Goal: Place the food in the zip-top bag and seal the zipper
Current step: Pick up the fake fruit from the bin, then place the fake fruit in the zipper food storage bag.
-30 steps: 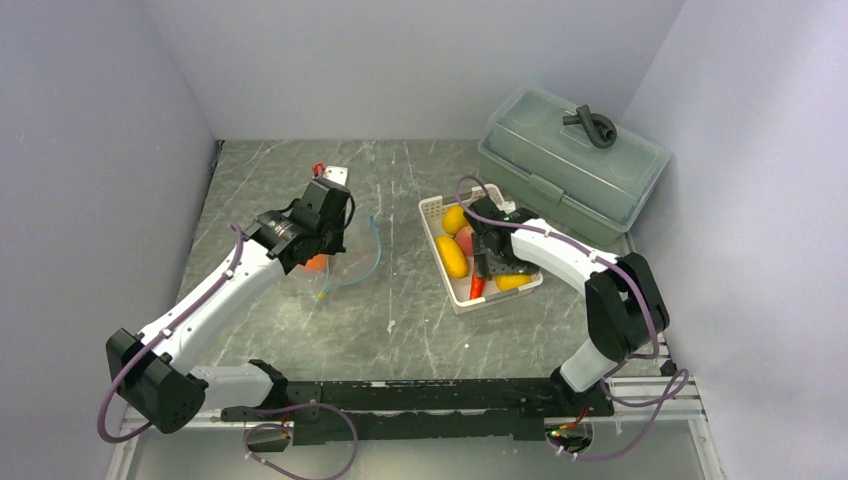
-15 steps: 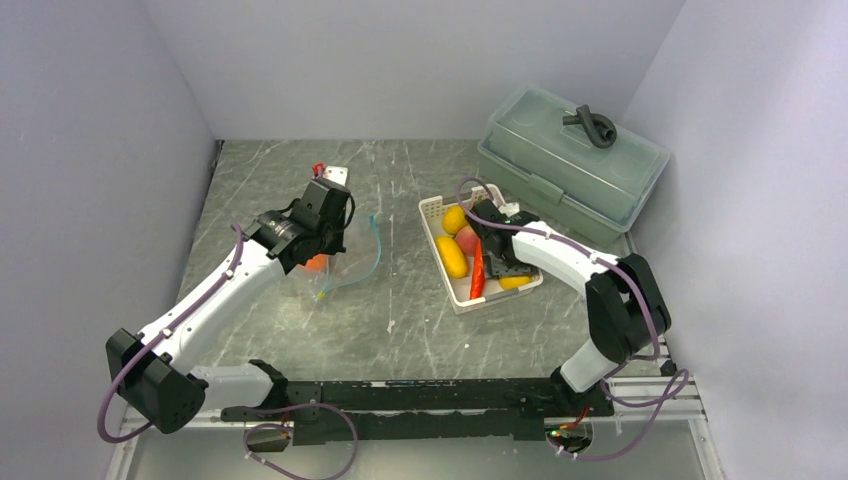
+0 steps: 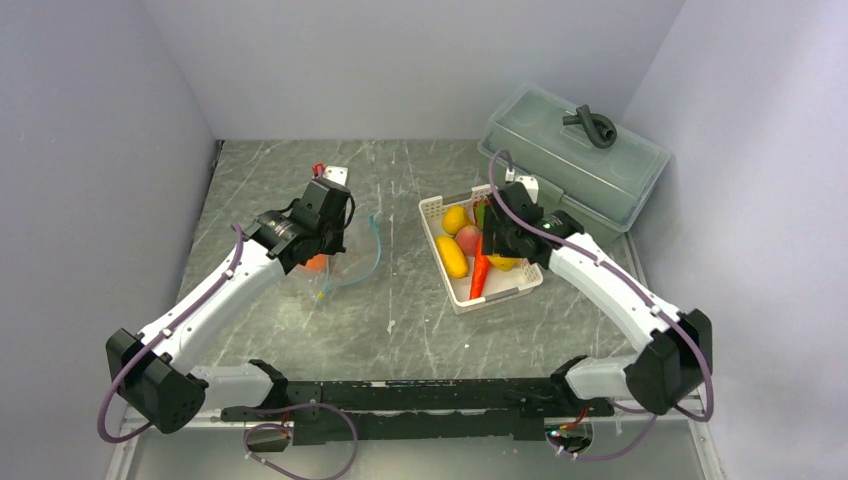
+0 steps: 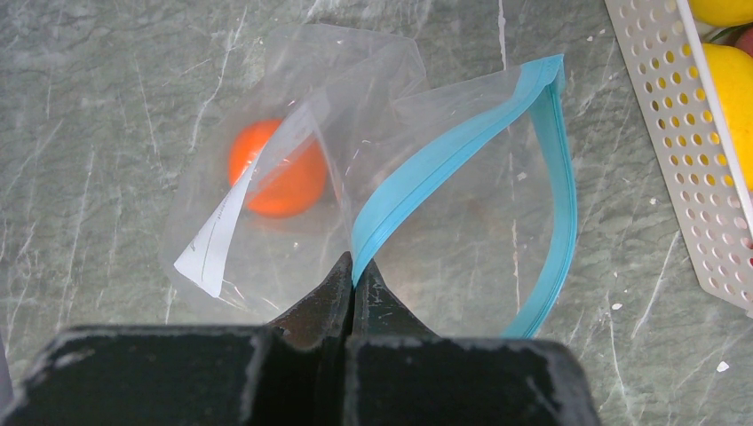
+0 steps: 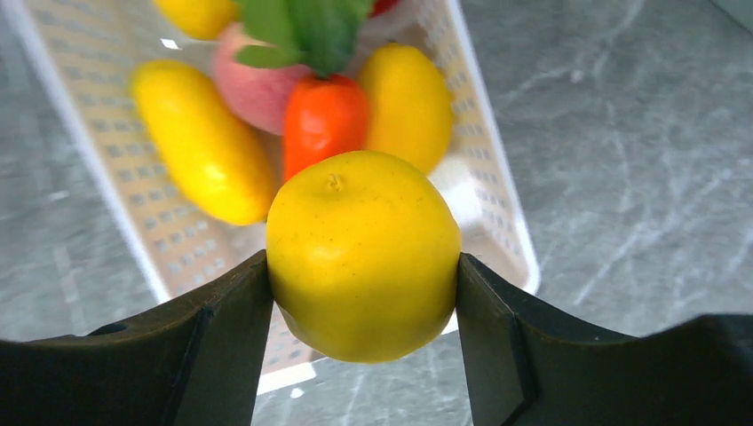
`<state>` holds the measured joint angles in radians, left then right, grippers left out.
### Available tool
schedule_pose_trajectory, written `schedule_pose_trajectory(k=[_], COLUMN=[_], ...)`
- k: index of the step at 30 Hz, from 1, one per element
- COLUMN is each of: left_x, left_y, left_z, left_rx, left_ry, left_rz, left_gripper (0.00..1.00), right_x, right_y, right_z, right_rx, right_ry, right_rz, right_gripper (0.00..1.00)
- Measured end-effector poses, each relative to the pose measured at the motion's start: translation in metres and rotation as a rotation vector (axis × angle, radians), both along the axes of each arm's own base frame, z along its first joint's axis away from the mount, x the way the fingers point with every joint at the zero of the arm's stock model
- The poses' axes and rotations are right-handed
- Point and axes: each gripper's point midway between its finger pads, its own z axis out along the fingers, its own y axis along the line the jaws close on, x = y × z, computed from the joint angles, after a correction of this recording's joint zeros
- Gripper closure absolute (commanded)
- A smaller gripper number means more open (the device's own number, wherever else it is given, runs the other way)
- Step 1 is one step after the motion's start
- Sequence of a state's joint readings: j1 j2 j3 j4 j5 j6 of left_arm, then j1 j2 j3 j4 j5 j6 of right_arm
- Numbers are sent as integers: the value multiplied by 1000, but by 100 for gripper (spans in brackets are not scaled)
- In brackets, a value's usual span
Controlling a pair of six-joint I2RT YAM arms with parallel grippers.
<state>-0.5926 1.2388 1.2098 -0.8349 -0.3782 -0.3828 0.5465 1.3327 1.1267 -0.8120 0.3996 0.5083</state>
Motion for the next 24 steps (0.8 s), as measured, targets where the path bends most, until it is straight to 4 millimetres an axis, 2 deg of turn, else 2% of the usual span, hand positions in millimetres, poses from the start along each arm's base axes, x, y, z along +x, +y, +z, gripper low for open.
schedule_pose_trajectory(k=[6, 9, 17, 24], left_x=[0, 0, 0, 0], left_y=[0, 0, 0, 0], left_z=[0, 0, 0, 0], left_rx=[0, 0, 0, 0], left_ry=[0, 0, 0, 0], left_rz=[0, 0, 0, 0], left_gripper=[100, 100, 100, 100], right_x=[1, 1, -10, -19], right_y=[40, 61, 127, 182], right_z=[43, 57, 85, 90], right_rx=[219, 303, 464, 534], right_ry=[-125, -165, -233, -240], right_rz=[123, 190, 392, 524], right_gripper=[52, 52, 52, 52])
